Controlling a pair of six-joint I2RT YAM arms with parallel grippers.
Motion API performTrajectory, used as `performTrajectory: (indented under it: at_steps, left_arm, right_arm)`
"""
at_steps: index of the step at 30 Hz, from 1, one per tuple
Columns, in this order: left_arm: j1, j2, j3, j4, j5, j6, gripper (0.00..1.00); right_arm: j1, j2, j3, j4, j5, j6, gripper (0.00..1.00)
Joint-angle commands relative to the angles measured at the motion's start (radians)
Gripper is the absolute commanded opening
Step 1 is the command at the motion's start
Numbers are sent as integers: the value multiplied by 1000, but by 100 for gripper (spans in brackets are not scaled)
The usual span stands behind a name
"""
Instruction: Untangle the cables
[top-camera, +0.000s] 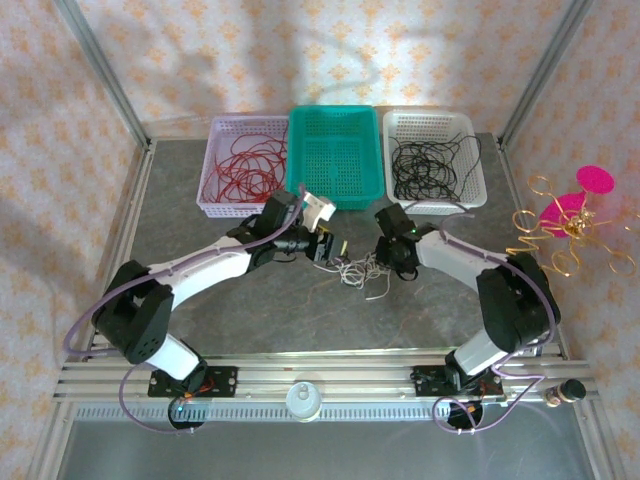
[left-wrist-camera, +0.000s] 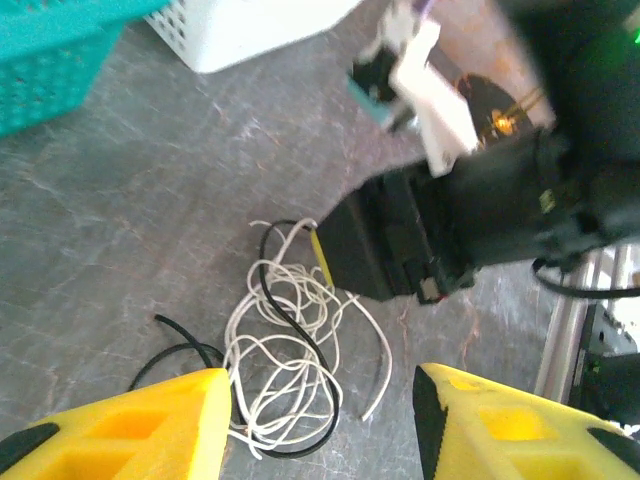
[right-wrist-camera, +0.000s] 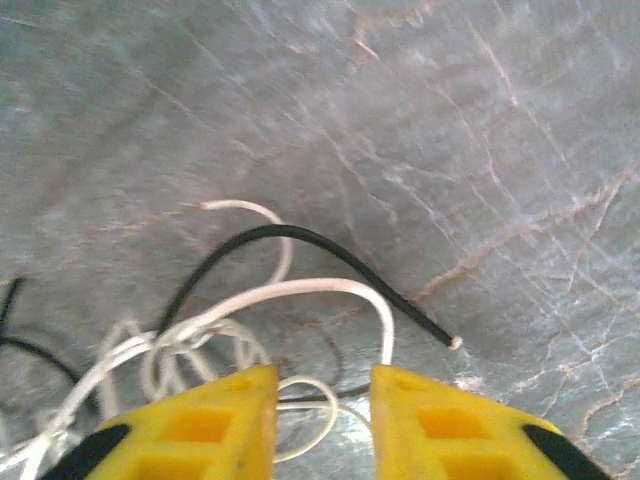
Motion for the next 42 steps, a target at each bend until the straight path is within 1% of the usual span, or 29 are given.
performTrajectory:
  at_steps: [1,6,9,12,15,20,22,25,28,32,33,36,39,40,42]
  left_arm:
    - [-15,41,36,23,32,53,52]
    - [-15,50,13,93,32,27,51]
    - [-15,59,19,93,39,28,51]
    - [-15,62,28,78,40,39,51]
    - [-15,57,33,65,35,46,51]
    - [-16,41,24,53,35,50,51]
    - [-15,32,16,51,27,50,51]
    - [-14,25,12,40,16,52,51]
    - [-15,22,19,22,7,61,51]
    - [-15,11,29,20,4,59,51]
    - [-15,6,32,20,6,57,51]
    - [-15,-16,35,28,10,43,50]
    - [-7,-54,32,43,15,28,51]
    - [5,-70,26,57,32,13,51]
    - [59,-115,-16,154,104,-60,51]
  right_arm:
    - [-2,-99,23,-113,9,-15,34]
    - [10,-181,-60,-174,-44,-13,35]
    - [69,-188,-111,-166,-49,27,35]
    - [119,-150,-140,-125,-68,91,35]
    - [142,-109,-162,-64,-53,153,34]
    - [143,-63,-184,21,-18,206,30]
    - [142,-42,-178,20,13,208,28]
    - [142,-22,-178,6,64,208,24]
    - [143,-15,-193,-18,88,196,18]
    - [142,-64,-193,-60,114,171,2]
    - [142,-88,-176,-79,122,153,0]
    - [142,-168,-111,-123,135,67,0]
    - [142,-235,-24,-173,106,-67,0]
    - [143,-252,8,-192,95,-103,0]
    - [143,-294,76,-218,41,-178,0]
